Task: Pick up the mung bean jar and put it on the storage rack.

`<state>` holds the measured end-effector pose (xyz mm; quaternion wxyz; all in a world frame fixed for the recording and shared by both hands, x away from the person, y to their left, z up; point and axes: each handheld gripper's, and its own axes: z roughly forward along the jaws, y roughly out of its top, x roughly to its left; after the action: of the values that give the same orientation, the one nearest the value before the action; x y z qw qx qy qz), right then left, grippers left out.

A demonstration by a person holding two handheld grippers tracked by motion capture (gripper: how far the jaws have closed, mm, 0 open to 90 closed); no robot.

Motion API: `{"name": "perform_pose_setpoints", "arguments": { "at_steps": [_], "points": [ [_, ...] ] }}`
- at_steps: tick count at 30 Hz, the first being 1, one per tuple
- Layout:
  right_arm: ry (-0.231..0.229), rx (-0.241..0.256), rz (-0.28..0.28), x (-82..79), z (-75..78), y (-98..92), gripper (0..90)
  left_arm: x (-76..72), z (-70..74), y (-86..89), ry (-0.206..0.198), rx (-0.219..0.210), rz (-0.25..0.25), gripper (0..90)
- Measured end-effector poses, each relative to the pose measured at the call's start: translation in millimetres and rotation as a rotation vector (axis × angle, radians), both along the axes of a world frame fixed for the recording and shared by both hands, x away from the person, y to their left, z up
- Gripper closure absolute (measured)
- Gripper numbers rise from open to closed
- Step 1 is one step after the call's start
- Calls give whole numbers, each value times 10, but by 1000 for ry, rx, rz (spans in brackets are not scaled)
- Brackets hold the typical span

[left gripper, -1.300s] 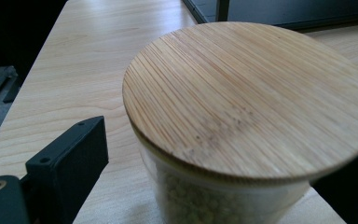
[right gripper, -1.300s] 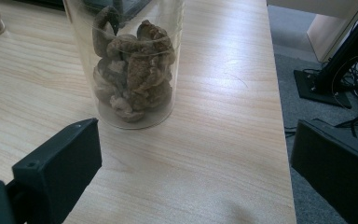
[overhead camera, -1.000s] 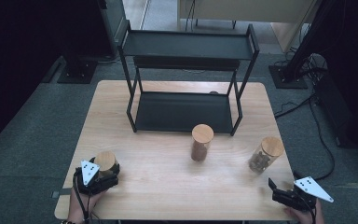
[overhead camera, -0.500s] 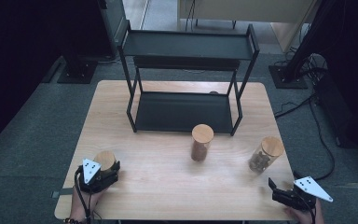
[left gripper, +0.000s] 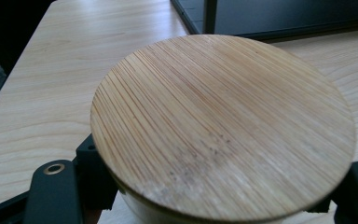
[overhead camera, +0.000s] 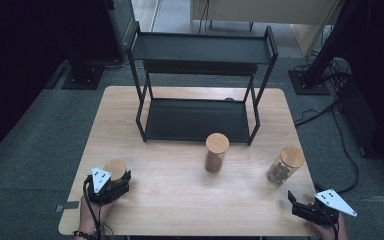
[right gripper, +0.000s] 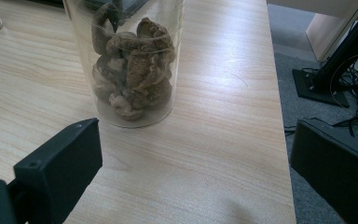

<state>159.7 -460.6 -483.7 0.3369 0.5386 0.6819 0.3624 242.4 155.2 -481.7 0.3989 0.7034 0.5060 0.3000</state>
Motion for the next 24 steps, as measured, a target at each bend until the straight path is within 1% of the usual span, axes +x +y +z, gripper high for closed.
{"name": "perform_pose_setpoints", "arguments": {
  "at_steps": [1,5,8,12,14,20,24],
  "points": [
    [-1,-1,2,1,0,0,19,11,2,-24,3,-7,-2,254],
    [-2,0,3,-4,0,1,19,52,19,-115,10,-5,-13,254],
    [-5,3,2,-6,1,-2,19,83,24,-169,14,-13,-11,254],
    [-5,2,6,-7,1,-2,19,128,28,-238,19,-36,-8,254],
    [-5,2,7,-7,1,-2,19,144,40,-297,13,-28,-14,255],
    [-2,3,6,-7,1,-1,19,200,63,-459,3,-25,-33,254],
    [-5,2,9,-7,1,-3,19,240,57,-552,2,-18,-30,254]
  ]
}}
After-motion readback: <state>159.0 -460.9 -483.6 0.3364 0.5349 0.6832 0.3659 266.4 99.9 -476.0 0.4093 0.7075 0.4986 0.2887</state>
